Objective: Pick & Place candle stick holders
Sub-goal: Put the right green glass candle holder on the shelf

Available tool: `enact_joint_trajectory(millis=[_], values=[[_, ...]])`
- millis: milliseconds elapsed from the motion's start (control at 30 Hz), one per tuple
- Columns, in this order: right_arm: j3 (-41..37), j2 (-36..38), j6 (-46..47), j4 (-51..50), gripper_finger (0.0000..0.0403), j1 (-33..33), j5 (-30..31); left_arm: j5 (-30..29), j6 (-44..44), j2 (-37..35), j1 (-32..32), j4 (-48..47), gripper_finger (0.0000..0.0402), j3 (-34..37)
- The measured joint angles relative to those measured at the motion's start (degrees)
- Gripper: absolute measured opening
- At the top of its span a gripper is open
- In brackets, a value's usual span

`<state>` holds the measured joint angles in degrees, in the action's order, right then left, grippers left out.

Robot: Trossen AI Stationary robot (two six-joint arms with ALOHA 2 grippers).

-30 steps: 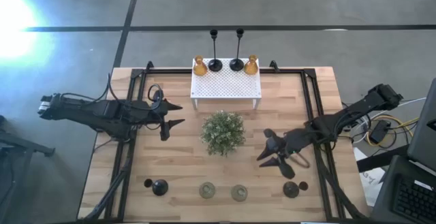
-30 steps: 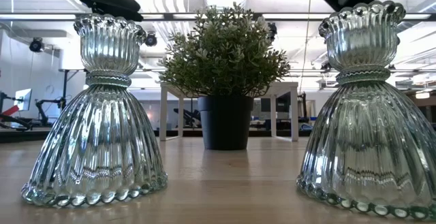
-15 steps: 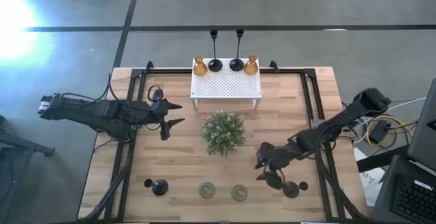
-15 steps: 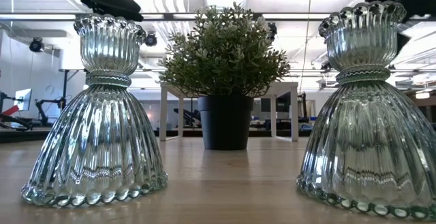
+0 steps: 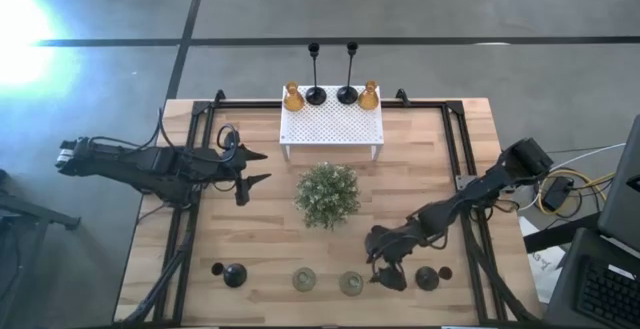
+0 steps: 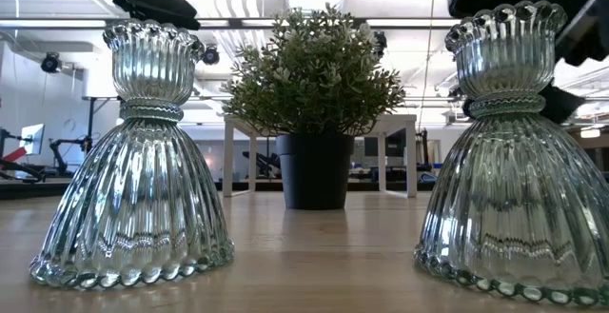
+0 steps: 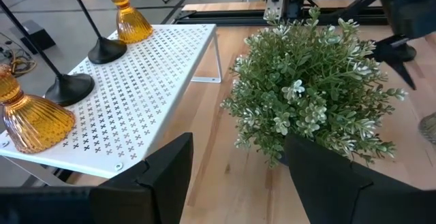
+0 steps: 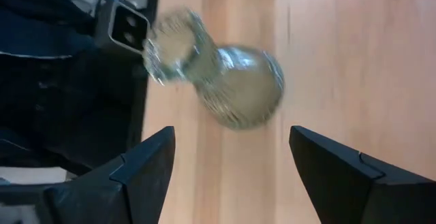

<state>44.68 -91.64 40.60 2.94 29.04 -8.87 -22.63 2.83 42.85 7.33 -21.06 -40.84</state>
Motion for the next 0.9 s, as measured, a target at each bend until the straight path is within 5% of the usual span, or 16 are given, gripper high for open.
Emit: enact_joint_trajectory(millis=[700, 900], values=[[22.93, -18.38, -6.16, -16.08, 0.0269, 4.5, 0.08, 0.02, 0.52, -0.2, 0.0, -0.55, 0.0236, 0.02], [24.31, -18.32, -9.03, -17.83, 0.0257, 3.87, 3.02, 0.02, 0.59, -0.97, -0.02, -0.62, 0.0236, 0.04]])
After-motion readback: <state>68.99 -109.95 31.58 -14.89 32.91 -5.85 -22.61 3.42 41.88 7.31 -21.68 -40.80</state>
